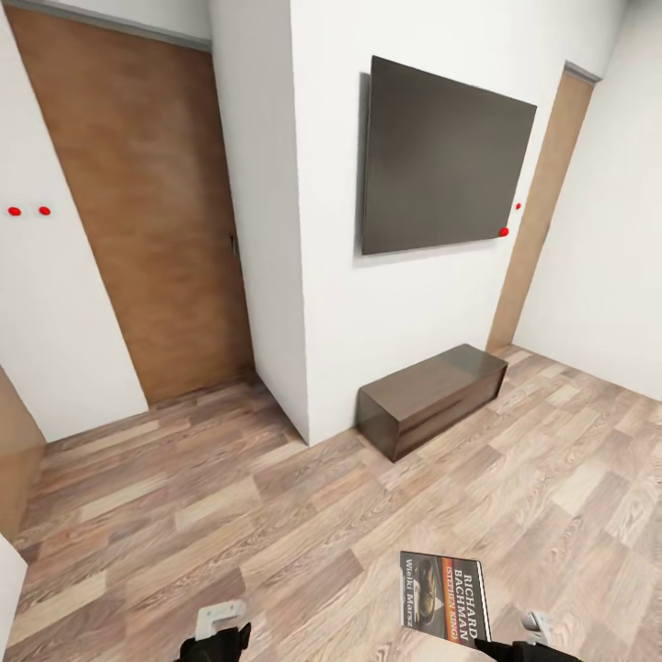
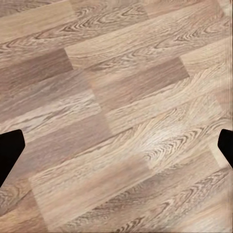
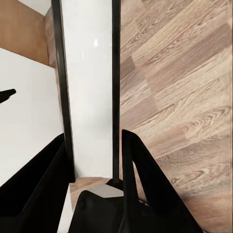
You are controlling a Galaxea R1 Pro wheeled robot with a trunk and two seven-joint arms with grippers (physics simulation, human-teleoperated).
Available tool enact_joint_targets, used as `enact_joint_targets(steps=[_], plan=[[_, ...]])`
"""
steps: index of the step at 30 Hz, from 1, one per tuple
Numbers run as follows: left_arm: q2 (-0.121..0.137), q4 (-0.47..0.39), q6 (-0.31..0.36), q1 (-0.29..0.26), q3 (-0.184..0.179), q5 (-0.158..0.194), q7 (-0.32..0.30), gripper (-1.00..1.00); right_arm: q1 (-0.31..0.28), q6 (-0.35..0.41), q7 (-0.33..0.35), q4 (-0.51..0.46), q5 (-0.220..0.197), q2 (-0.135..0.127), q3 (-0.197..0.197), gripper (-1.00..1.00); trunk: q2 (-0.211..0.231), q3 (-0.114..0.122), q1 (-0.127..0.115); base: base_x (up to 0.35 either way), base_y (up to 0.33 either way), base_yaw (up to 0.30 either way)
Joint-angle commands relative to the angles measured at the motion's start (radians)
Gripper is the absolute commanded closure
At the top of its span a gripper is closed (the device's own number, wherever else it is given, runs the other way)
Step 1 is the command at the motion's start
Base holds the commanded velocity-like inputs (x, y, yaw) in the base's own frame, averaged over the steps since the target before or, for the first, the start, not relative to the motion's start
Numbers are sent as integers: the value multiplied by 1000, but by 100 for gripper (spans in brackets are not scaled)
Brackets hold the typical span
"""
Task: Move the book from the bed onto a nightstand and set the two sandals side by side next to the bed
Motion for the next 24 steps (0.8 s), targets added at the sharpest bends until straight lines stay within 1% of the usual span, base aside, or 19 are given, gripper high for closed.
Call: enact_joint_targets(steps=[1,4,6,24], plan=[[0,1,-3,-1,-1,10,-4,-100,-1,10,5,-1,2,1,-8,100,-1,-1,1,300,-118,-278],[0,1,-3,-1,-1,9,-4,-100,-1,10,5,0,2,1,-8,100,-1,-1,1,258,-118,-278],[0,1,-3,-1,-1,9,-4,-100,-1,10,5,-1,2,1,-8,100,-1,-1,1,101,-52,-279],[0,2,-3,-1,-1,10,-4,-100,-1,10,4,0,2,1,-8,100,-1,-1,1,6,-3,-280]])
